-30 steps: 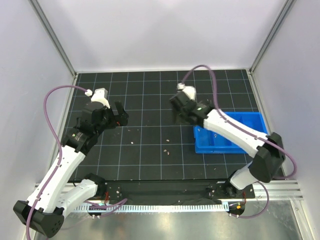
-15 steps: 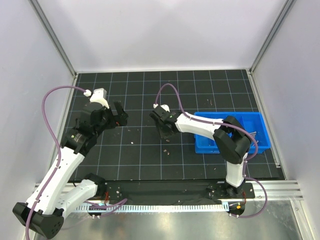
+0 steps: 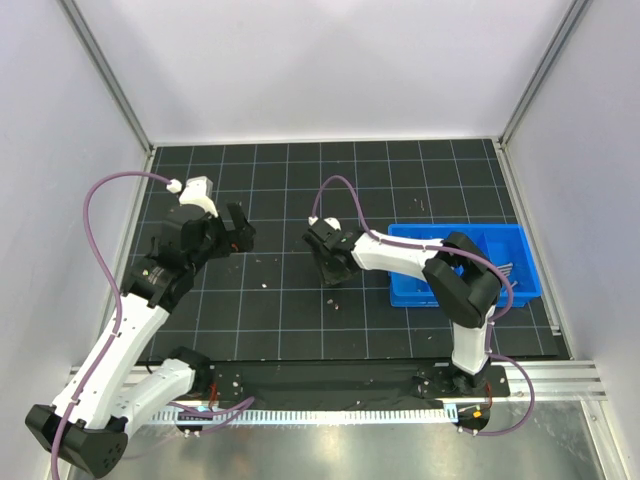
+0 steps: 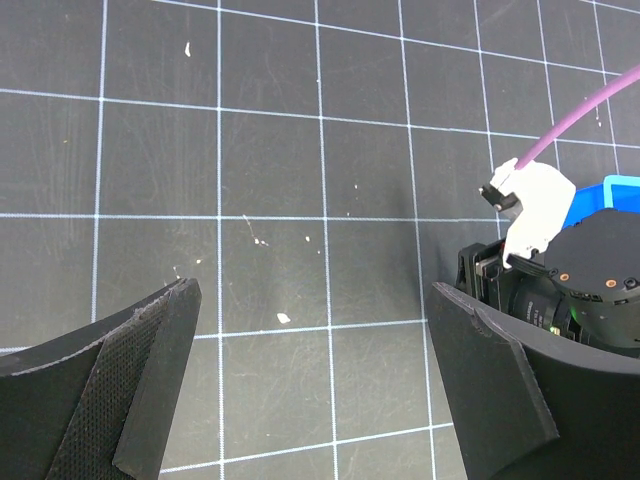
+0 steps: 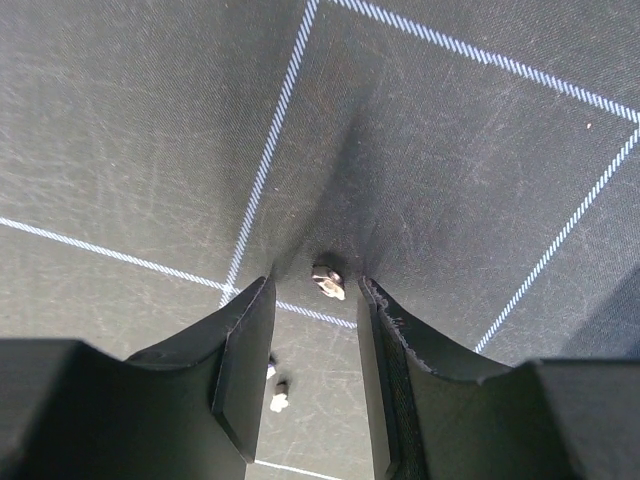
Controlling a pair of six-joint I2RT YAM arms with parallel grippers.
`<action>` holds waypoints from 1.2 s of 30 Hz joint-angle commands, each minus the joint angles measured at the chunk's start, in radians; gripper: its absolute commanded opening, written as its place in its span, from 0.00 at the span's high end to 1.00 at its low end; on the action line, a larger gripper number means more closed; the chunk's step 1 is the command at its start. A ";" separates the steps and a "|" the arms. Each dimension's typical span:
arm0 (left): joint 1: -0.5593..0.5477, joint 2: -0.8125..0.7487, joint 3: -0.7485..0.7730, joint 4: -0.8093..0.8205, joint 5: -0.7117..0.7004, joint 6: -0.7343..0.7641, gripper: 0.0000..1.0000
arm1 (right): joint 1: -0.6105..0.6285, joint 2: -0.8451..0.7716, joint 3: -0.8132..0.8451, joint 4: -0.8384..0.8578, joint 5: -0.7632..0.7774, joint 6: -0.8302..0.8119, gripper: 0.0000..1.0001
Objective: Sort the screws and nuts into containers
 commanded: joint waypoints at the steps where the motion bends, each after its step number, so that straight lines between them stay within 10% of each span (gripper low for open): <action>1: -0.003 -0.012 0.005 0.028 -0.021 0.006 0.00 | -0.004 0.009 -0.005 0.020 0.007 -0.042 0.55; 8: -0.003 0.001 0.007 0.026 -0.018 0.006 0.00 | -0.013 0.033 -0.020 0.032 -0.010 -0.052 0.66; 15: -0.003 0.007 0.007 0.025 -0.026 0.006 0.00 | -0.024 0.029 -0.028 0.022 -0.025 -0.049 0.99; 36: -0.003 0.021 0.008 0.026 0.013 0.003 0.00 | -0.470 -0.482 -0.112 -0.150 0.156 -0.017 0.99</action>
